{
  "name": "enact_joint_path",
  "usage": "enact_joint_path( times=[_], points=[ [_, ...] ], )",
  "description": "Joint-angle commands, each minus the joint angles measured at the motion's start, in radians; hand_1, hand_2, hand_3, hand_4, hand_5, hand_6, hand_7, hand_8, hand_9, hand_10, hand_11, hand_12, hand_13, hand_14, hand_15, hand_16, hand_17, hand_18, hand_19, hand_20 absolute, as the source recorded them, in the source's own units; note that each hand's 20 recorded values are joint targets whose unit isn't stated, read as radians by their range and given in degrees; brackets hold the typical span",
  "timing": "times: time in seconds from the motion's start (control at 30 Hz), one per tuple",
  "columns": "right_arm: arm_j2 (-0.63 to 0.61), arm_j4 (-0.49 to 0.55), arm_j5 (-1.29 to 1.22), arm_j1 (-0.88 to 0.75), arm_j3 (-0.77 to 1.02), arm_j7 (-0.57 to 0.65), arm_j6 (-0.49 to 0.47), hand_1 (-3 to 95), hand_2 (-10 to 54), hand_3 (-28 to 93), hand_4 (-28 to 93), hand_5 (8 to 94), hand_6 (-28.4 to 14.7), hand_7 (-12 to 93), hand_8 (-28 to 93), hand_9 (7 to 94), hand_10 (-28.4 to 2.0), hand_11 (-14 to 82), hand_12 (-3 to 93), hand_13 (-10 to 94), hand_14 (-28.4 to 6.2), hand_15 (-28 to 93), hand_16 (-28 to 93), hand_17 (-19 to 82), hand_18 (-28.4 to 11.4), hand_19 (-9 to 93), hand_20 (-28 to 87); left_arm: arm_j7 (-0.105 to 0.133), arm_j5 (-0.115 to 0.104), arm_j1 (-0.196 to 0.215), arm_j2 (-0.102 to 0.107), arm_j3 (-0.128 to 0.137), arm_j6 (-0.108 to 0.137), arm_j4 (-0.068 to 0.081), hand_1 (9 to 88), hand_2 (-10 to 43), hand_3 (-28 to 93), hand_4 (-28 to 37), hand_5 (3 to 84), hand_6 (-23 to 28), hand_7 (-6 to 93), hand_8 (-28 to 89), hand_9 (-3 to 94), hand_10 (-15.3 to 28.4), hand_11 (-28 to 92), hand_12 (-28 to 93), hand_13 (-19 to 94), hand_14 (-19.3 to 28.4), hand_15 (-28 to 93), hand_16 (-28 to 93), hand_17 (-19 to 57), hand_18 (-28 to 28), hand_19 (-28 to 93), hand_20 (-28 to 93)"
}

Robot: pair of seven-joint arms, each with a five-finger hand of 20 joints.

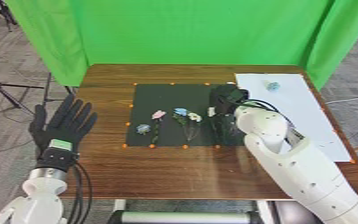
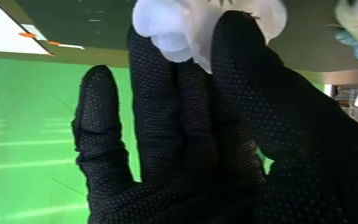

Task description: Arrange flowers

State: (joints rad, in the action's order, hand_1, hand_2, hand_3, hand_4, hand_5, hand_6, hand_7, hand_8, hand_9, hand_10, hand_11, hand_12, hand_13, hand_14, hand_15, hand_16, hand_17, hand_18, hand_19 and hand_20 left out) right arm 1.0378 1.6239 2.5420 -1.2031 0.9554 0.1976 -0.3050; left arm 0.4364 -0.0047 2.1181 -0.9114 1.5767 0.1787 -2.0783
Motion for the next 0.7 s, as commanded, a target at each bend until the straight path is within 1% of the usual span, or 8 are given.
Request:
enact_joint_path(
  times=[0.03,0.13,0.27,0.33,0.47,0.5,0.6,0.7],
  points=[
    [-0.014,0.078,-0.003,-0.022,0.032,0.023,-0.062,56.1,-9.5,73,-28,62.2,2.0,24,-16,63.7,-9.7,14.7,16.2,62,-5.4,34,38,30,-19.3,74,35,0.007,-0.009,0.011,0.005,0.004,0.002,-0.007,24.9,13.6,72,-28.3,37.2,6.6,15.9,-10,34.6,14.0,23,11,26,15.2,40,-8,-5.5,14.2,36,9],
    [-0.02,0.098,-0.012,-0.032,0.043,0.027,-0.071,56.1,-9.5,72,-28,61.7,1.8,24,-15,63.2,-9.8,14.7,16.1,62,-5.5,38,38,30,-19.5,75,36,0.001,-0.005,0.008,0.003,0.005,0.003,-0.006,24.9,13.6,72,-28.3,37.2,6.5,15.9,-10,34.6,14.0,23,11,26,15.2,40,-8,-5.5,14.3,36,9],
    [-0.024,0.11,-0.017,-0.038,0.044,0.027,-0.078,57.6,-9.5,70,-28,61.7,1.6,23,-15,64.2,-9.2,15.3,16.2,63,-5.5,49,41,31,-20.5,82,39,0.0,-0.005,0.01,0.002,0.007,0.005,-0.007,25.0,13.7,72,-28.3,37.2,6.5,16.0,-10,34.7,14.1,23,11,26,15.3,41,-8,-5.5,14.3,36,9],
    [-0.025,0.113,-0.016,-0.041,0.045,0.022,-0.081,57.7,-9.5,70,-28,61.8,1.7,23,-15,64.2,-9.1,15.3,16.2,63,-5.5,50,41,31,-20.4,82,39,-0.004,-0.003,0.007,0.0,0.008,0.006,-0.006,25.0,13.7,72,-28.3,37.3,6.5,16.1,-10,34.7,14.1,23,11,26,15.3,41,-8,-5.5,14.3,36,9],
    [-0.024,0.118,-0.017,-0.044,0.05,0.016,-0.114,57.5,-9.5,70,-28,61.8,1.7,23,-15,64.0,-9.0,15.2,16.1,63,-5.8,49,41,31,-20.3,81,39,0.004,-0.011,0.015,0.006,0.007,0.01,-0.011,25.0,13.7,72,-28.3,37.3,6.5,16.1,-10,34.7,14.0,23,11,26,15.3,41,-8,-5.5,14.3,36,9],
    [-0.024,0.121,-0.023,-0.044,0.05,0.023,-0.126,56.9,-9.5,71,-28,61.9,1.7,23,-15,64.1,-8.9,15.1,15.9,62,-6.3,48,41,31,-20.4,81,39,-0.001,-0.01,0.013,0.005,0.007,0.01,-0.01,25.0,13.7,72,-28.3,37.3,6.5,16.1,-10,34.7,14.0,23,11,26,15.3,41,-8,-5.5,14.3,36,9],
    [-0.021,0.135,-0.035,-0.05,0.066,0.02,-0.168,52.6,-9.5,74,-28,62.2,1.8,22,-15,63.7,-9.3,13.8,15.5,60,-7.8,47,38,30,-20.7,80,39,0.0,-0.01,0.014,0.003,0.01,0.014,-0.011,25.1,13.7,72,-28.3,37.4,6.6,16.2,-10,34.9,14.2,23,11,27,15.3,41,-8,-5.4,14.2,36,9],
    [-0.026,0.162,-0.05,-0.06,0.079,0.031,-0.158,47.3,-9.5,79,-28,61.1,1.2,21,-14,61.9,-9.4,12.9,15.4,58,-9.7,50,31,29,-21.2,79,39,0.0,-0.01,0.012,0.003,0.008,0.012,-0.01,25.1,13.7,72,-28.3,37.5,6.6,16.1,-10,34.9,14.2,23,11,27,15.3,41,-8,-5.4,14.3,36,9]
  ],
)
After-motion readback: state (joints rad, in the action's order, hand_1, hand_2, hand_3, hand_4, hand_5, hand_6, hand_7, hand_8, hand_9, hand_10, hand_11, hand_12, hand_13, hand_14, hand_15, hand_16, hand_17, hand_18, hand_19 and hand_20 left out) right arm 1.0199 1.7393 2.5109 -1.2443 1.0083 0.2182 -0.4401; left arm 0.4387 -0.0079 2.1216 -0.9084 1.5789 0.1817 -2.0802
